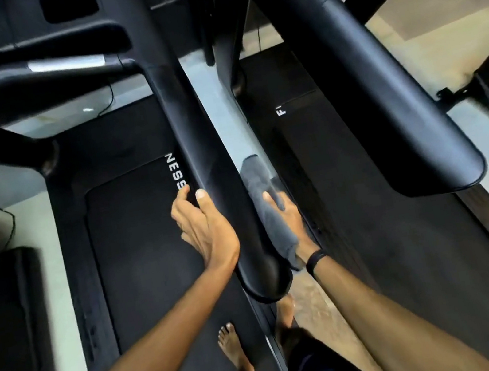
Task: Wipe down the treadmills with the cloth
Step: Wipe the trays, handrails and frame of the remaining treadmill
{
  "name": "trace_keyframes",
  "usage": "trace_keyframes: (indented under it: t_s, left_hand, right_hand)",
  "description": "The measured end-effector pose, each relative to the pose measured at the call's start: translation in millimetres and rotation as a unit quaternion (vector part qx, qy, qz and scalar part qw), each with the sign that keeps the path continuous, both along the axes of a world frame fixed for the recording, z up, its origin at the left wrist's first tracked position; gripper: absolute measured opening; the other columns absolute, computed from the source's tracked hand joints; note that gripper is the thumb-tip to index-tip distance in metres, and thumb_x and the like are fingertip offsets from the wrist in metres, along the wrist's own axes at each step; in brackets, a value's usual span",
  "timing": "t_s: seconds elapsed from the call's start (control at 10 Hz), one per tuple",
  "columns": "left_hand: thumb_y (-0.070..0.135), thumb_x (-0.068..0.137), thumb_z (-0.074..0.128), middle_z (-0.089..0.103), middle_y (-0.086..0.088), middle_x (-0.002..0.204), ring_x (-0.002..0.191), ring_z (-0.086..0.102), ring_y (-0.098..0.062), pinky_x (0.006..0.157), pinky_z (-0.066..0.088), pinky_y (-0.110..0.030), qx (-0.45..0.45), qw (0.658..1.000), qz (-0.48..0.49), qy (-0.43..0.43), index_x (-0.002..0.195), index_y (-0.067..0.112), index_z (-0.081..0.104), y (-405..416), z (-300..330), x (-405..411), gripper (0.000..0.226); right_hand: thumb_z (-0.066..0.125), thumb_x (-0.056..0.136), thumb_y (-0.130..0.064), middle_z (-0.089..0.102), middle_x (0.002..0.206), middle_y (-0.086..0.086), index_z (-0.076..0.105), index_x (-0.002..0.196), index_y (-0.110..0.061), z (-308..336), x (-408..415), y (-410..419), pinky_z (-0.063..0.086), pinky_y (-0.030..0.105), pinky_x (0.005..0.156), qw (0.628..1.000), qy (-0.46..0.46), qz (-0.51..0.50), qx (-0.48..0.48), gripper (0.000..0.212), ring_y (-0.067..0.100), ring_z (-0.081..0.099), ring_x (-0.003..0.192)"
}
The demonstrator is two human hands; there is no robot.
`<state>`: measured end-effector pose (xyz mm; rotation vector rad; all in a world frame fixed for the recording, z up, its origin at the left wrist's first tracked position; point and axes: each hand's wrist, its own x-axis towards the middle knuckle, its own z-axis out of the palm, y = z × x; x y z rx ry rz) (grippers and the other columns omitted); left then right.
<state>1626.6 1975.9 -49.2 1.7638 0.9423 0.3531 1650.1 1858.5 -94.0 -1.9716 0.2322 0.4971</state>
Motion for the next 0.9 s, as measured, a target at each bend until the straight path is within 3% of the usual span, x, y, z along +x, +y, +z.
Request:
trace_keyframes:
  t_s: [0.1, 0.2, 0.3, 0.4, 0.5, 0.6, 0.7, 0.8, 0.9]
  left_hand:
    - [0.038, 0.106, 0.031, 0.04, 0.003, 0.146, 0.124, 0.045, -0.014, 0.118, 0.018, -0.043, -0.019, 1.0, 0.02, 0.012, 0.14, 0.022, 0.045, 2.2, 2.6, 5.6, 0.039]
    - [0.047, 0.103, 0.033, 0.048, 0.001, 0.139, 0.117, 0.047, -0.011, 0.117, 0.026, -0.048, -0.06, 0.997, 0.052, -0.013, 0.128, 0.029, 0.051, 3.7, -9.2, 0.6, 0.035]
    - [0.064, 0.092, 0.032, 0.053, 0.001, 0.135, 0.121, 0.051, -0.017, 0.114, 0.031, -0.051, -0.08, 0.994, 0.065, -0.025, 0.117, 0.042, 0.05, 6.5, -14.1, -0.2, 0.038]
    - [0.057, 0.096, 0.029, 0.049, 0.008, 0.138, 0.125, 0.048, -0.012, 0.117, 0.028, -0.049, -0.061, 0.997, 0.047, -0.01, 0.123, 0.039, 0.046, 5.9, -11.7, 0.2, 0.037]
    - [0.051, 0.1, 0.027, 0.048, 0.009, 0.137, 0.125, 0.047, -0.011, 0.117, 0.026, -0.05, -0.031, 0.999, 0.034, -0.012, 0.125, 0.037, 0.046, 1.1, -8.4, -2.4, 0.034]
    - [0.052, 0.1, 0.028, 0.054, 0.002, 0.134, 0.124, 0.05, -0.017, 0.113, 0.034, -0.047, -0.041, 0.997, 0.059, -0.021, 0.128, 0.026, 0.052, 4.0, -9.7, -1.1, 0.046]
    - [0.046, 0.105, 0.03, 0.057, -0.004, 0.131, 0.122, 0.053, -0.022, 0.11, 0.039, -0.042, -0.066, 0.995, 0.073, -0.03, 0.132, 0.016, 0.053, 3.8, -10.7, -1.1, 0.047]
    - [0.052, 0.1, 0.031, 0.058, -0.005, 0.131, 0.122, 0.054, -0.021, 0.109, 0.041, -0.041, -0.08, 0.994, 0.07, -0.04, 0.133, 0.013, 0.053, 3.8, -8.2, 0.0, 0.056]
    - [0.063, 0.093, 0.028, 0.058, -0.002, 0.131, 0.124, 0.052, -0.02, 0.111, 0.039, -0.045, -0.067, 0.996, 0.051, -0.025, 0.132, 0.018, 0.053, 4.8, -8.5, -0.1, 0.064]
  right_hand:
    - [0.04, 0.073, -0.072, 0.05, 0.101, -0.02, 0.05, 0.135, -0.022, -0.9, -29.3, -20.9, 0.039, 0.007, 0.082, 0.999, 0.017, -0.042, -0.003, 0.081, 0.03, 0.051, 0.129]
    - [0.038, 0.081, -0.07, 0.056, 0.108, 0.002, 0.054, 0.12, -0.023, 27.1, -81.5, -3.1, 0.046, 0.04, 0.088, 0.986, -0.104, 0.0, -0.129, 0.063, 0.027, 0.055, 0.106]
    - [0.043, 0.087, -0.067, 0.053, 0.107, -0.001, 0.049, 0.113, -0.034, 26.0, -48.6, 22.6, 0.046, 0.041, 0.087, 0.976, -0.145, -0.008, -0.165, 0.043, 0.02, 0.052, 0.101]
    - [0.05, 0.093, -0.059, 0.063, 0.103, -0.006, 0.055, 0.108, -0.038, -0.8, 15.5, 17.5, 0.045, 0.037, 0.089, 0.998, -0.029, -0.029, 0.052, 0.027, 0.014, 0.059, 0.096]
    - [0.047, 0.102, -0.047, 0.055, 0.099, -0.016, 0.057, 0.128, -0.023, -18.0, 12.3, -10.3, 0.041, 0.036, 0.095, 0.99, 0.097, -0.058, 0.085, 0.037, 0.009, 0.055, 0.095]
    - [0.035, 0.09, -0.07, 0.055, 0.113, -0.001, 0.051, 0.128, -0.018, 23.5, -65.0, -16.6, 0.04, 0.042, 0.099, 0.996, 0.076, -0.037, -0.042, 0.066, 0.024, 0.05, 0.114]
    - [0.026, 0.084, -0.076, 0.051, 0.112, 0.001, 0.049, 0.116, -0.026, 34.5, -77.5, 7.0, 0.037, 0.043, 0.095, 0.987, -0.048, 0.016, -0.154, 0.063, 0.021, 0.042, 0.111]
    - [0.032, 0.087, -0.073, 0.058, 0.115, 0.004, 0.05, 0.118, -0.028, 28.4, -1.8, 31.2, 0.042, 0.043, 0.097, 0.994, -0.071, 0.032, -0.083, 0.057, 0.024, 0.049, 0.113]
    - [0.04, 0.096, -0.064, 0.06, 0.131, 0.008, 0.051, 0.133, -0.026, -7.3, 33.6, 18.4, 0.041, 0.038, 0.107, 0.997, 0.047, -0.01, 0.058, 0.054, 0.028, 0.053, 0.123]
